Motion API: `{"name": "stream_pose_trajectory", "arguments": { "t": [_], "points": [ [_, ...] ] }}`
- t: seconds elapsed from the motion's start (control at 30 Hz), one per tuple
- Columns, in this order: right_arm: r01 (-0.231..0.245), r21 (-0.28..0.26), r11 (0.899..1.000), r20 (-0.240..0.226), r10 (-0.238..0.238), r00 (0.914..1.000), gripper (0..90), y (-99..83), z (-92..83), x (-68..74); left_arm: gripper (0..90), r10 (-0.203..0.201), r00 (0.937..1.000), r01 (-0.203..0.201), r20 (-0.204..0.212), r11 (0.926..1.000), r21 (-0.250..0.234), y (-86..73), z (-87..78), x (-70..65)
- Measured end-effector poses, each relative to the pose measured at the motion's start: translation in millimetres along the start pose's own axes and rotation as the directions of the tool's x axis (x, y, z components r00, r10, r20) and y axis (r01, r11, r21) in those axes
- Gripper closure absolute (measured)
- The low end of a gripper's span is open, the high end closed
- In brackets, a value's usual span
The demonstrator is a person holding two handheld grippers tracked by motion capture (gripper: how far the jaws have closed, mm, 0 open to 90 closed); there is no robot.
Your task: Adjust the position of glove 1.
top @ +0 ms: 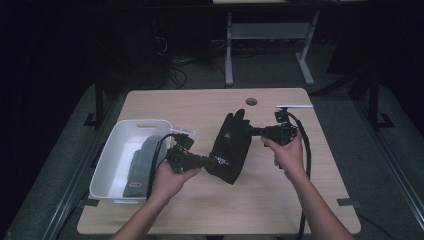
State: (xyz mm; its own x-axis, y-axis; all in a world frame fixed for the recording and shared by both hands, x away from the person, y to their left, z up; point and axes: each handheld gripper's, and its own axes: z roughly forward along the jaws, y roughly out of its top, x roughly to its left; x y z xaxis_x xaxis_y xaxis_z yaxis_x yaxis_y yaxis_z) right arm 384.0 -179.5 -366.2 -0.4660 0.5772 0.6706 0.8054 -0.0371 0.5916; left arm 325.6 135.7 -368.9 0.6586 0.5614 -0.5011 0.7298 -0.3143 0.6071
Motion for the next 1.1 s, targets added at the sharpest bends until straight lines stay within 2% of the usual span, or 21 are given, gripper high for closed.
{"name": "stream_pose_trajectory", "arguments": {
  "t": [0.5, 1.1],
  "points": [
    [0.009, 0.019, 1.0, -0.031, -0.008, 0.9995, 74.9, 10.8, 15.7, 13.8, 79.8, 0.0, 1.0, 0.0, -0.007, 0.9997, -0.023, -3.5, -22.4, 7.2],
    [0.031, 0.044, 0.999, -0.066, -0.028, 0.9974, 74.8, 24.8, 42.5, 35.5, 79.8, -0.022, 0.9994, 0.02, -0.025, 0.9979, -0.062, -11.8, -52.4, 16.9]
  ]
}}
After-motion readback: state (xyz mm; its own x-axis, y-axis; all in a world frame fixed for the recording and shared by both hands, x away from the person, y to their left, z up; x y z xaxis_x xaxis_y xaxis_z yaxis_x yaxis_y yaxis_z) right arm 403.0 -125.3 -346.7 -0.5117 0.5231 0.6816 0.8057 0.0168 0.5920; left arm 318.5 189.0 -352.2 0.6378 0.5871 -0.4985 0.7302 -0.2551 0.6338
